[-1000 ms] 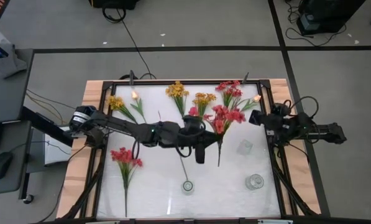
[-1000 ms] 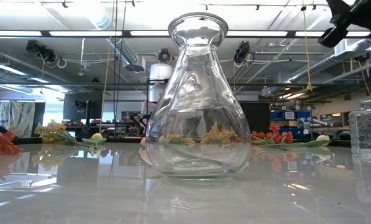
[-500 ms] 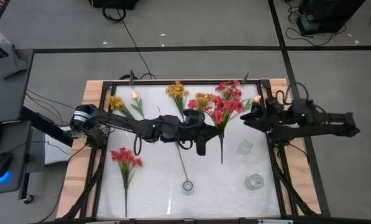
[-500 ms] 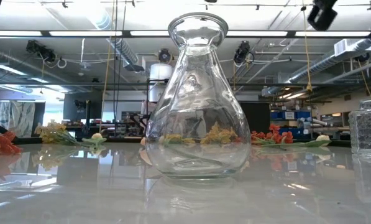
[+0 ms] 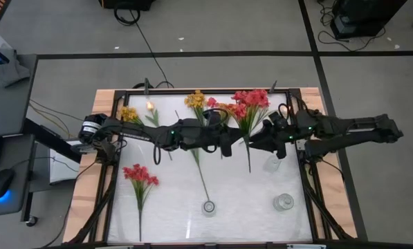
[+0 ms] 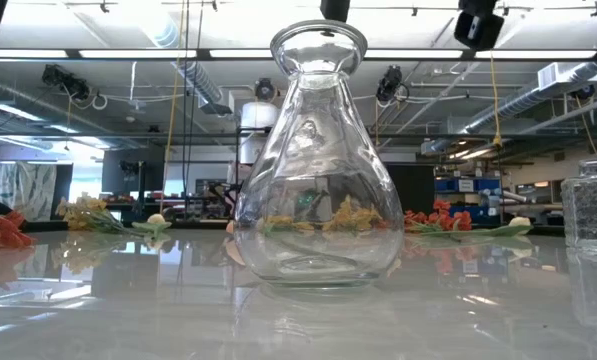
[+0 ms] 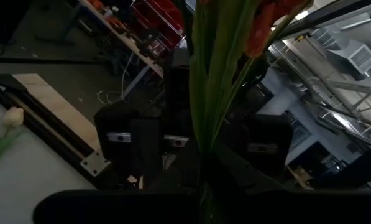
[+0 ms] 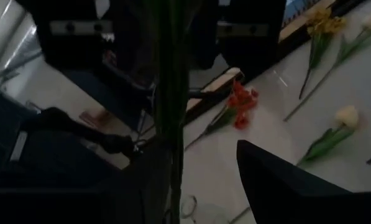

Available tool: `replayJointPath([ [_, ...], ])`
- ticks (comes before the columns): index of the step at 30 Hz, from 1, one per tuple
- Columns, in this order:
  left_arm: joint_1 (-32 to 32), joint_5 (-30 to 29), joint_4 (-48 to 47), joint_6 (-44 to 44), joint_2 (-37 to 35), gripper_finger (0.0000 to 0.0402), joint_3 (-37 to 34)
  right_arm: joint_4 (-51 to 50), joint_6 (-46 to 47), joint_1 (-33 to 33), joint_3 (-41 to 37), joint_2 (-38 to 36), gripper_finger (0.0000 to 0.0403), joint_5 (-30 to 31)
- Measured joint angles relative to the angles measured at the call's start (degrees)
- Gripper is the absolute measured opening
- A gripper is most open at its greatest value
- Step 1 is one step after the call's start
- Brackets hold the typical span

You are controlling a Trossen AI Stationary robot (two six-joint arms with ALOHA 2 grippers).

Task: Sort flowers into vase by color
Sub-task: Put the bottom right pink flowers into the bottom right transparent vase

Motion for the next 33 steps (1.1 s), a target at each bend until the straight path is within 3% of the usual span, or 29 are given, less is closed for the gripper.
replayJointPath([
  [5,-0.5,-0.2,-1.1,1.5,0.0,0.0023,0.0,2.6,2.4,0.2,0.0,2.3,0.0192,1.9],
  [18,-1.3,2.5,-4.0,4.6,-0.1,0.0023,0.0,4.4,1.6,0.2,0.0,1.7,0.0192,-4.5],
  [28,-1.3,2.6,-5.0,4.5,0.1,0.0023,0.0,-4.6,0.0,0.2,0.0,1.6,0.0192,-8.9],
  [33,-1.3,2.6,-5.0,4.2,0.1,0.0023,0.0,1.2,0.3,0.2,0.0,1.8,0.0192,-7.9],
])
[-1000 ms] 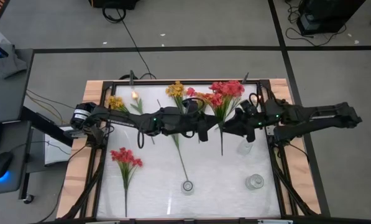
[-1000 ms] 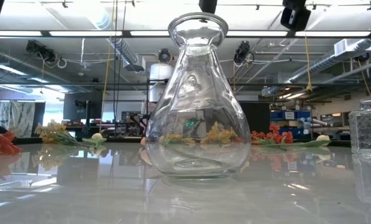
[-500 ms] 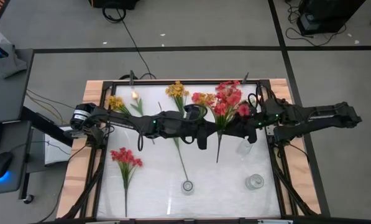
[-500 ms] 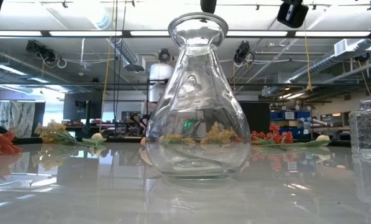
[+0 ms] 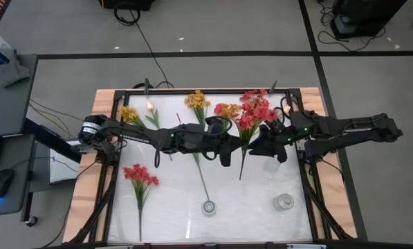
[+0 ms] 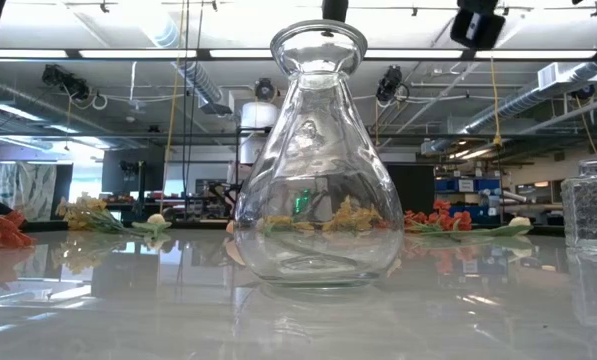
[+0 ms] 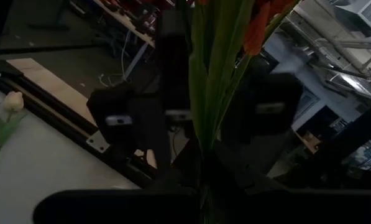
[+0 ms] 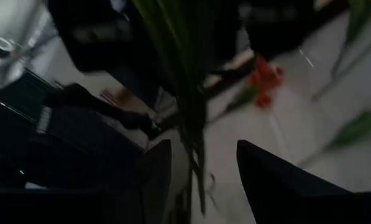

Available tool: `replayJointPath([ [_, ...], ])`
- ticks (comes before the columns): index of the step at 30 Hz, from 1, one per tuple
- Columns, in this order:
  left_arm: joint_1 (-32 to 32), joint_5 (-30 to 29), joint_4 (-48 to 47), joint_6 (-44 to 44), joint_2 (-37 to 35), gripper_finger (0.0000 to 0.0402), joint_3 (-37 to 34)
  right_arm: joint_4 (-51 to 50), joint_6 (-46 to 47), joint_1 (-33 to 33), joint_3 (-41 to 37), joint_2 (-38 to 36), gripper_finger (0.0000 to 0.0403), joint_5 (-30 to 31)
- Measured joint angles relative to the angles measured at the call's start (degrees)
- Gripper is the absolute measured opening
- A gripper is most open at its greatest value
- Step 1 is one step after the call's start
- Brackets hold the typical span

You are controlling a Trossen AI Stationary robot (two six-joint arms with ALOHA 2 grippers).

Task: Sort flowers into vase by color
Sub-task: Put the bottom right pink flowers into the bottom right transparent vase

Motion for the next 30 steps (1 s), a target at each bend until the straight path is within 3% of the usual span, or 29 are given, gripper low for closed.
replayJointPath([
  [8,0.1,-4.7,0.2,0.0,0.0,0.0023,0.0,4.9,1.1,0.4,0.0,0.0,0.0192,2.9],
  [20,0.4,-5.6,2.6,-1.2,0.0,0.0023,0.0,5.1,1.1,0.5,0.0,2.4,0.0189,5.8],
  [25,0.3,-5.6,2.6,-1.2,0.0,0.0023,0.0,5.4,0.8,0.5,0.0,2.4,0.0157,7.1],
  [30,0.4,-5.6,2.4,-1.2,0.0,0.0023,0.0,5.4,0.6,0.5,0.0,2.4,0.0093,6.3],
])
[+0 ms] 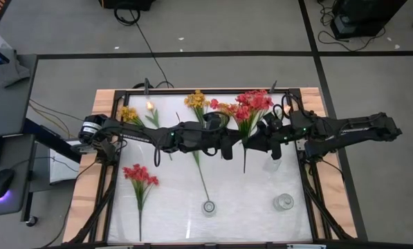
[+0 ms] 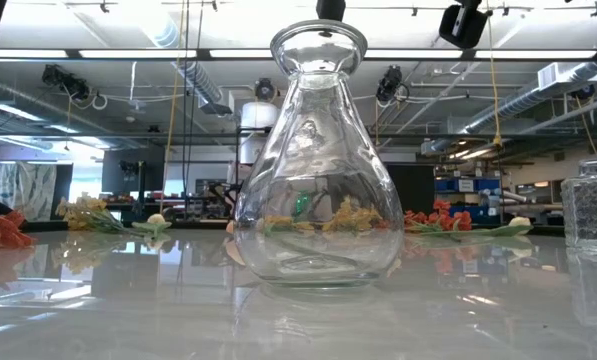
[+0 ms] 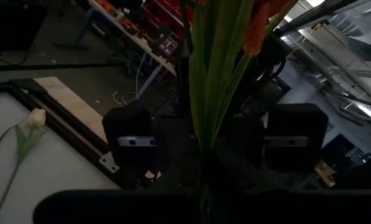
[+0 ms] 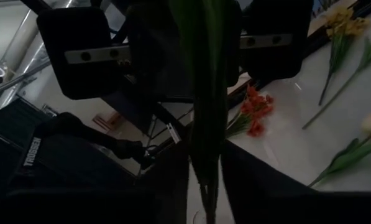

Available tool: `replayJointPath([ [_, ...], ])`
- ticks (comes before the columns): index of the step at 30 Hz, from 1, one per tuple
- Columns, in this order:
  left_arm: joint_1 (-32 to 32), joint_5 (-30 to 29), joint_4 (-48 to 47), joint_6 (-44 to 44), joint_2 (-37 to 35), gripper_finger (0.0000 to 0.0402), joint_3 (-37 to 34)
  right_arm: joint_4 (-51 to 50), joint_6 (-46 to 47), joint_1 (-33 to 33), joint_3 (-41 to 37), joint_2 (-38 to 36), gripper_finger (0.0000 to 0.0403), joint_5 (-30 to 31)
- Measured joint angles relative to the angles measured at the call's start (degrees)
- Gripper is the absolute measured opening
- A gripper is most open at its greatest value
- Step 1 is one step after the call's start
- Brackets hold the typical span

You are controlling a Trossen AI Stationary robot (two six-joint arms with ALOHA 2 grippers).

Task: Sort flowers into vase by color
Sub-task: Put the bottom right pink flowers into the bottom right transparent vase

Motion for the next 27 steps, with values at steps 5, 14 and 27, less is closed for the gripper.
replayJointPath([
  [5,0.0,1.9,0.0,0.0,0.0,0.0028,0.0,-0.1,-1.5,0.0,0.0,-0.1,0.0022,-1.5],
  [14,0.4,5.8,-6.2,4.4,-1.2,0.0078,0.0,-2.1,-2.2,0.0,-0.1,-1.1,0.0024,-2.7],
  [27,3.4,6.1,-24.3,9.3,-10.8,0.0186,0.0,-9.4,-3.5,0.6,0.0,-7.8,0.0015,-5.5],
])
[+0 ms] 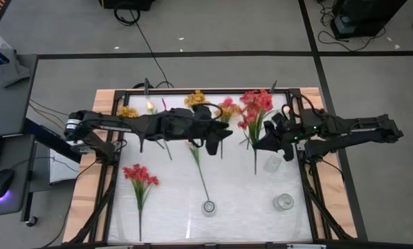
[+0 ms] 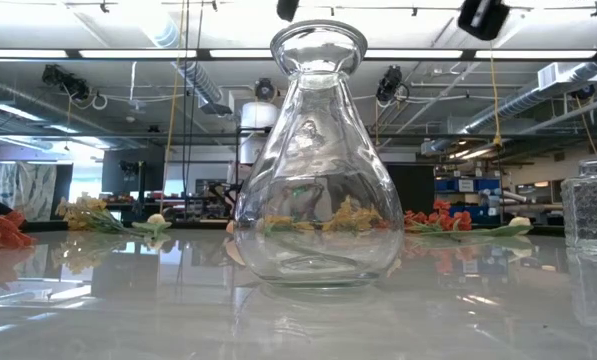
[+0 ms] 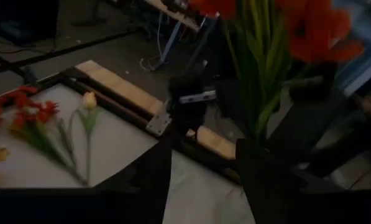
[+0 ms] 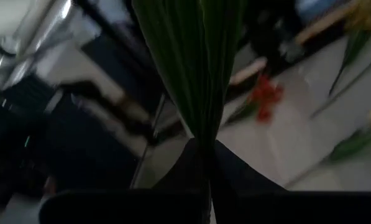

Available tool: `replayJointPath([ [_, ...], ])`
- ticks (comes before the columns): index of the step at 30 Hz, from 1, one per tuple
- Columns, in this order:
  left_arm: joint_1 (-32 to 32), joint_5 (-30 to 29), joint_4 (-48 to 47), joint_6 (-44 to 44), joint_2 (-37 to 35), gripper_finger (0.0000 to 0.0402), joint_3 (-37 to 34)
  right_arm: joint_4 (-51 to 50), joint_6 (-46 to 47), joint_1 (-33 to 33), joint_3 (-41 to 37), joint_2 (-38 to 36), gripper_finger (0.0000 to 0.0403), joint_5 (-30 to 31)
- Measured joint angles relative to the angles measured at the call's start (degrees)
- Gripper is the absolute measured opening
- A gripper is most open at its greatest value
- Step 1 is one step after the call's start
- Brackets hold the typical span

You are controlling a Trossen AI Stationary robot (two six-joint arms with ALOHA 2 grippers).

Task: Sort flowers into vase by color
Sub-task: Put the bottom right pink flowers into the bottom right transparent vase

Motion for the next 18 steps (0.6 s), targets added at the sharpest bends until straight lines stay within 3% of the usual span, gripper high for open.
replayJointPath([
  [8,-2.5,0.0,-10.6,-0.1,-2.9,0.0187,0.0,-7.7,-1.1,5.3,0.0,-8.7,0.0015,-4.4],
  [18,-6.6,-0.7,-18.0,-0.5,-2.8,0.0188,0.0,-10.2,-11.3,14.6,0.0,-20.6,0.0014,5.0],
])
